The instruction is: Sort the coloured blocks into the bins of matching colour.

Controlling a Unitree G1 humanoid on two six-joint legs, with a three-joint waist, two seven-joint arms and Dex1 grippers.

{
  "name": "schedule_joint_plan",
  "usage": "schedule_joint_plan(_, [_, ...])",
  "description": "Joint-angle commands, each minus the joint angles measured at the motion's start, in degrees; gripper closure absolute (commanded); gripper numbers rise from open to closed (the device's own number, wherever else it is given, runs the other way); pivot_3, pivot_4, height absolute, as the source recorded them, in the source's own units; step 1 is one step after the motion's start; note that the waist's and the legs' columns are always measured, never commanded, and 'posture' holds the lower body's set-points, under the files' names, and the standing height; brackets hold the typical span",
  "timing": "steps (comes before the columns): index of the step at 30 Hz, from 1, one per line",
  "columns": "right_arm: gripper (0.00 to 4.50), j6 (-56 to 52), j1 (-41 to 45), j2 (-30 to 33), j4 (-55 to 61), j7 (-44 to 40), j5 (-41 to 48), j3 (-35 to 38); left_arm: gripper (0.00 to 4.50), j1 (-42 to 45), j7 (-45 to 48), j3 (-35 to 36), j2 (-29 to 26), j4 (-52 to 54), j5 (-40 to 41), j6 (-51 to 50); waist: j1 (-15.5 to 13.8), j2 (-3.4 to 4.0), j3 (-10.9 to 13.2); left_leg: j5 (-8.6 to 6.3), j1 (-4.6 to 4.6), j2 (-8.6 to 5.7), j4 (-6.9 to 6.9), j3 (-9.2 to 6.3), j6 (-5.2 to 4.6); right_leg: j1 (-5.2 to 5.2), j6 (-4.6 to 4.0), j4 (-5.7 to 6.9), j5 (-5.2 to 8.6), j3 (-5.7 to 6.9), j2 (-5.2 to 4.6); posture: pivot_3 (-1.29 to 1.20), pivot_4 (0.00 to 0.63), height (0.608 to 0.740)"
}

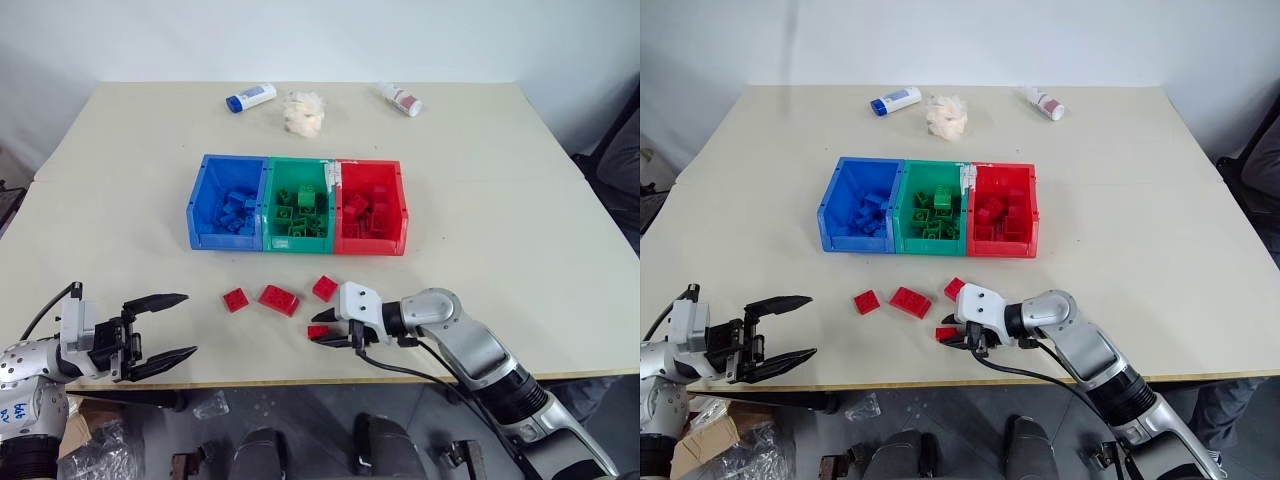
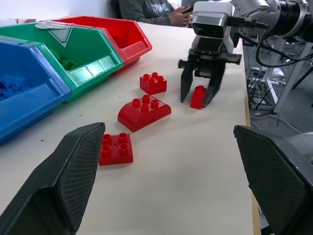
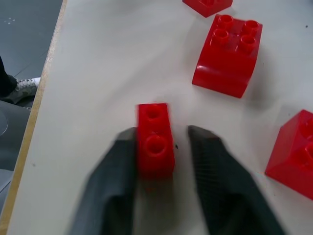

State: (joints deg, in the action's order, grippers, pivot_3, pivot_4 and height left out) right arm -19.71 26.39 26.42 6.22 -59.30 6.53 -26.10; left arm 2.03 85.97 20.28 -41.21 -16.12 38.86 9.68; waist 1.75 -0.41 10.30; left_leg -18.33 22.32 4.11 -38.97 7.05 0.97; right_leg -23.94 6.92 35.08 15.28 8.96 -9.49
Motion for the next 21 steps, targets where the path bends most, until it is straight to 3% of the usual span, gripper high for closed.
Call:
schedule_joint_plan(1, [4.02, 2.0, 0.2, -0.5, 0.1, 0.0, 0.7, 1.5, 0.00, 0.9, 1.5, -0.5, 0.9, 0.7, -0.6, 0.8, 0.0, 0.00, 0.0, 0.00, 0.00, 0.00, 0.00, 0.00, 0.00, 0.00, 0.00, 0.00, 0.00, 0.00, 0.00, 0.00, 0.150, 0.740])
schedule_joint_plan(8, [4.01, -2.2, 3.3, -1.5, 3.7, 1.3, 10.5, 12.8, 0.00, 4.3, 1.4, -3.6, 3.6, -0.5, -2.5, 1.4, -0.1, 0.00, 0.0, 0.00, 0.01, 0.00, -0.02, 0.00, 0.00, 0.00, 0.00, 0.00, 0.00, 0.00, 0.00, 0.00, 0.150, 0.740])
schedule_joint_plan(14, [4.01, 1.2, 13.9, -2.2, -8.4, 8.9, 7.3, 19.6, 0.00, 8.3, 1.8, -5.6, 5.0, -3.3, -3.7, 1.7, 0.0, 0.01, 0.0, 0.02, -0.01, 0.00, 0.00, 0.00, 0.02, 0.00, -0.01, 0.05, 0.00, 0.00, 0.02, 0.00, 0.150, 0.740])
schedule_joint_plan(17, [3.11, 4.6, 20.4, -3.1, -19.7, 14.5, 3.1, 20.7, 0.00, 11.0, 2.2, -6.5, 5.5, -5.7, -4.3, 2.2, 0.2, 0.01, 0.0, 0.02, -0.01, 0.01, 0.08, 0.06, 0.04, -0.03, -0.01, 0.01, 0.01, -0.01, 0.04, 0.00, 0.150, 0.740])
schedule_joint_plan(21, [1.83, 8.0, 21.1, -3.3, -22.8, 12.6, 2.9, 20.4, 0.00, 12.9, 2.8, -7.1, 5.7, -7.4, -4.5, 2.7, 0.3, 0.01, 0.0, 0.03, 0.06, 0.00, 0.12, 0.12, 0.04, -0.13, 0.00, 0.00, 0.00, -0.04, 0.04, 0.00, 0.150, 0.740])
